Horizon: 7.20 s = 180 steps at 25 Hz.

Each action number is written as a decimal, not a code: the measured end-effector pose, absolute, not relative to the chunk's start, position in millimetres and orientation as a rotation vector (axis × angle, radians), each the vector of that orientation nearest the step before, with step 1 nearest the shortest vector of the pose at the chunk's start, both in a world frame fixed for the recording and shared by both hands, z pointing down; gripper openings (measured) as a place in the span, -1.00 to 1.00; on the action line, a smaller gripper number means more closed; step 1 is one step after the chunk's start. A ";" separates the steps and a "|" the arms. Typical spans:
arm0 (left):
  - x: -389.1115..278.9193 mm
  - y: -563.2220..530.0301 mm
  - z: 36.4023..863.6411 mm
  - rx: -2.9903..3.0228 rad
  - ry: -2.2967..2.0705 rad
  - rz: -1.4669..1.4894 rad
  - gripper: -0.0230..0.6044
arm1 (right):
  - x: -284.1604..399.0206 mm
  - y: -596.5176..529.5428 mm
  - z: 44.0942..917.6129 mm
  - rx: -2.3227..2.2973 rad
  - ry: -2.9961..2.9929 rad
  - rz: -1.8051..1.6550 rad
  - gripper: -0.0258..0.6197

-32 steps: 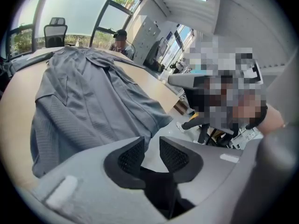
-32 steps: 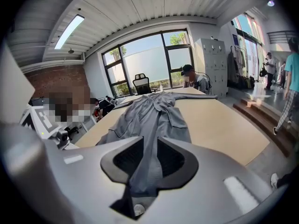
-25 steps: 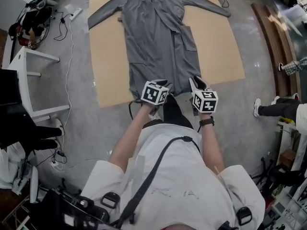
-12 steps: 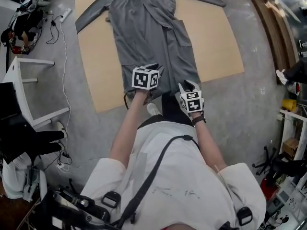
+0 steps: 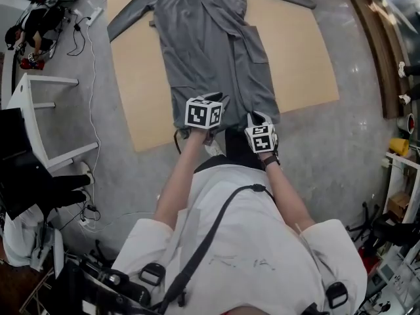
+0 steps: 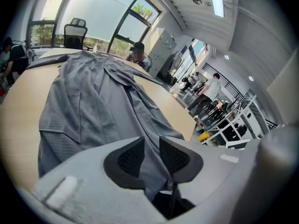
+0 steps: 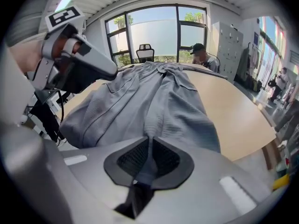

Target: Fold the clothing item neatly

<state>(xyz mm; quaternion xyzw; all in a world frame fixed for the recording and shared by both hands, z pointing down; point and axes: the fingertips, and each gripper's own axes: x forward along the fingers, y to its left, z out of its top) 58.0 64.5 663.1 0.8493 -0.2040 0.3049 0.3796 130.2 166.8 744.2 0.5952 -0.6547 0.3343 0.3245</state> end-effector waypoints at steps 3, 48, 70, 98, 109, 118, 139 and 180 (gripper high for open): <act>51.1 65.1 661.5 2.164 -0.540 0.758 -0.59 | 132.4 169.1 731.3 1.575 -1.736 0.862 -0.82; -93.5 41.7 615.1 2.130 -0.896 0.450 -0.59 | -46.1 159.6 687.4 1.104 -2.119 0.940 -0.43; 65.5 -190.8 592.9 2.328 -0.767 0.589 -0.59 | 66.4 -1.6 619.8 1.462 -2.167 0.839 -0.52; 149.2 -433.1 701.3 2.318 -0.897 0.846 -0.59 | 93.5 -115.1 675.0 1.306 -2.239 0.987 -0.56; 150.2 -480.0 766.6 2.197 -0.973 1.048 -0.88 | 126.5 -140.3 673.7 1.298 -2.280 0.991 -0.57; 156.2 -500.2 710.8 2.219 -1.112 0.865 -0.90 | 176.0 -126.0 678.2 1.368 -2.251 1.032 -0.59; 14.0 -449.5 625.0 2.184 -1.359 0.600 -0.61 | 167.3 -153.7 653.8 1.535 -2.330 1.112 -0.60; -287.8 -235.3 671.8 1.873 -1.415 0.461 -0.93 | -115.7 -163.1 608.2 1.008 -2.404 0.824 -0.92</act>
